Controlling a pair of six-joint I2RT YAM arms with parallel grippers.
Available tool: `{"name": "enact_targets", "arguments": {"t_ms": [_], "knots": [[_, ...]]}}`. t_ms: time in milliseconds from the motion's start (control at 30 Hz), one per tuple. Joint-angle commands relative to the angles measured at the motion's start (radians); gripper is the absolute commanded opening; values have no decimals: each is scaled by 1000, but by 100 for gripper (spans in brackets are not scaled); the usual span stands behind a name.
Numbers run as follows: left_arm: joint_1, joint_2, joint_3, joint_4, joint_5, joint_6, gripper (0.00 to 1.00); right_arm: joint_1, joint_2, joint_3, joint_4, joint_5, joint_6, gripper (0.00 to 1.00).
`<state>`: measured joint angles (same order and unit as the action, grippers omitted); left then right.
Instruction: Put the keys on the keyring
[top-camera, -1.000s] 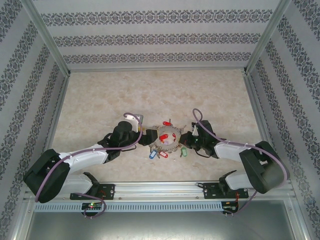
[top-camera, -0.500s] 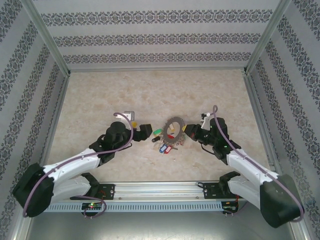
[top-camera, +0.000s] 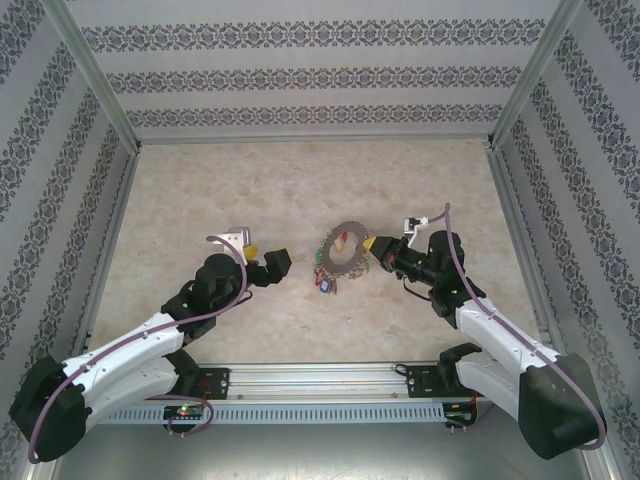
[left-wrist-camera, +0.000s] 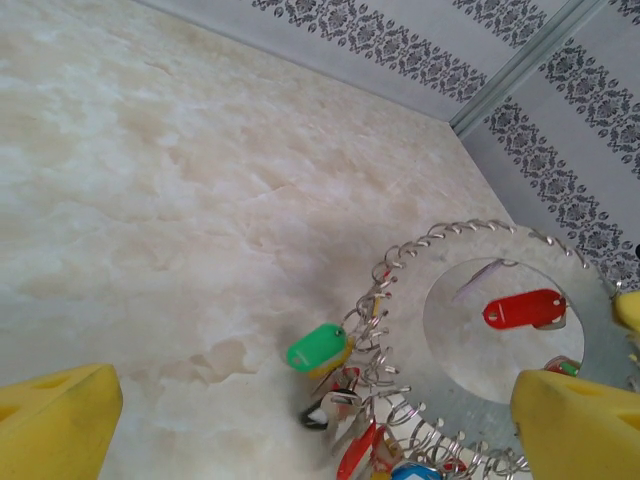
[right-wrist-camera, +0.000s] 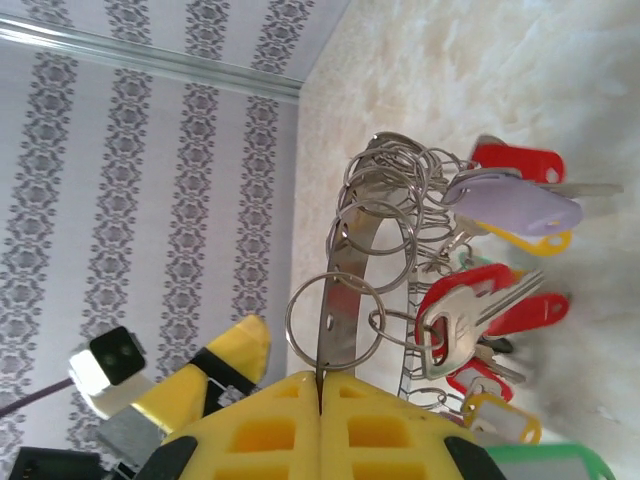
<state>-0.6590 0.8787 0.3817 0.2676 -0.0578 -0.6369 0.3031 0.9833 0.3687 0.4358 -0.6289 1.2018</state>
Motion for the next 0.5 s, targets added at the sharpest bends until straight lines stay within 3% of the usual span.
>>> {"name": "enact_targets", "arguments": {"t_ms": [0,467], "knots": [[12,-14,-4,-14,-15,-16,100,-4,-3,63,192,-34,90,0],[15,-22,-11,-16,-9,-25,100,95,194,9,159,86,-21,0]]}}
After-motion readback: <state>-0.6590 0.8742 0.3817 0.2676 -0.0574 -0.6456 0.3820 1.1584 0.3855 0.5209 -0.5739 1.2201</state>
